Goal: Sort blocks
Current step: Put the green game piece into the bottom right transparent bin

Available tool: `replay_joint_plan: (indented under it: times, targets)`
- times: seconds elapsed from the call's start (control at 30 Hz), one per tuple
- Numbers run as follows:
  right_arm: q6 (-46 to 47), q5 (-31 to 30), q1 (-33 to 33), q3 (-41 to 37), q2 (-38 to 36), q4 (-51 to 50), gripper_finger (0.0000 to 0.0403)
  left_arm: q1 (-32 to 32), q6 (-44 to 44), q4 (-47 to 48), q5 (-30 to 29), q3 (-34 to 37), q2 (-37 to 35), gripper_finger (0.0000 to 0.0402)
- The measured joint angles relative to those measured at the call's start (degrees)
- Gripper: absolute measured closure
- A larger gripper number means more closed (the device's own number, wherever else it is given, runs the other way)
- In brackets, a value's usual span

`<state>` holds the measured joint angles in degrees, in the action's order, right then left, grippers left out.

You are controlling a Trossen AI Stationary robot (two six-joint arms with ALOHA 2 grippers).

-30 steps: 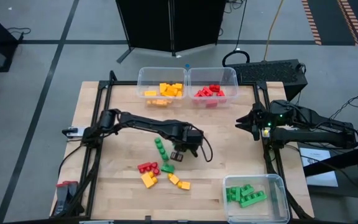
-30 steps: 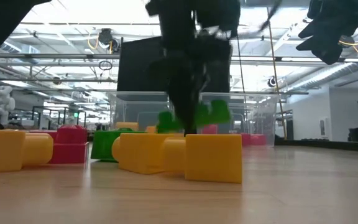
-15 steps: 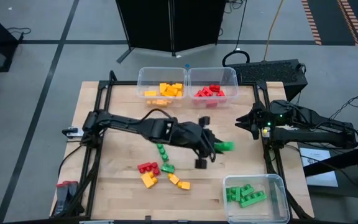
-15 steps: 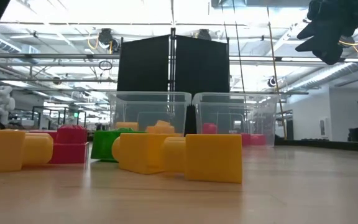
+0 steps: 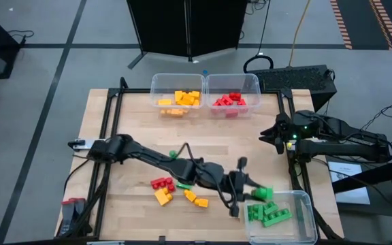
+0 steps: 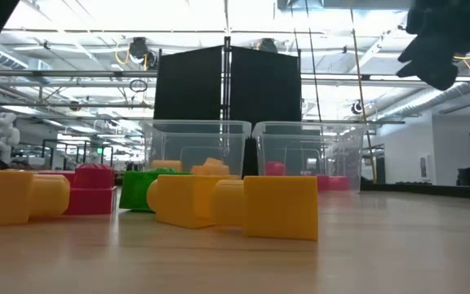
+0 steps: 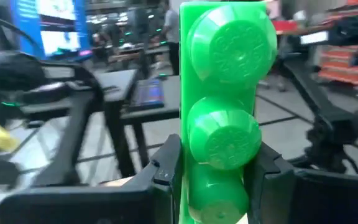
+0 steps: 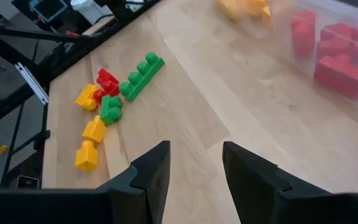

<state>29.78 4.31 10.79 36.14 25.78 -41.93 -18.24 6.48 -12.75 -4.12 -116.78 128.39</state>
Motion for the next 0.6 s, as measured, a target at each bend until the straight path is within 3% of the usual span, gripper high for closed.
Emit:
replay_joint_plan:
  times: [0.37, 0.6]
  targets:
    - [0.00, -0.04, -0.01, 0.00, 0.00, -1.23, 0.0259, -0.36, -0.12, -1.76, 4.27, 0.01, 7.52, 0.0325]
    - [-0.27, -0.24, 0.00, 0.00, 0.00, -1.27, 0.0259, -0.99, 0.33, -2.80, 4.72, 0.03, 8.27, 0.0321]
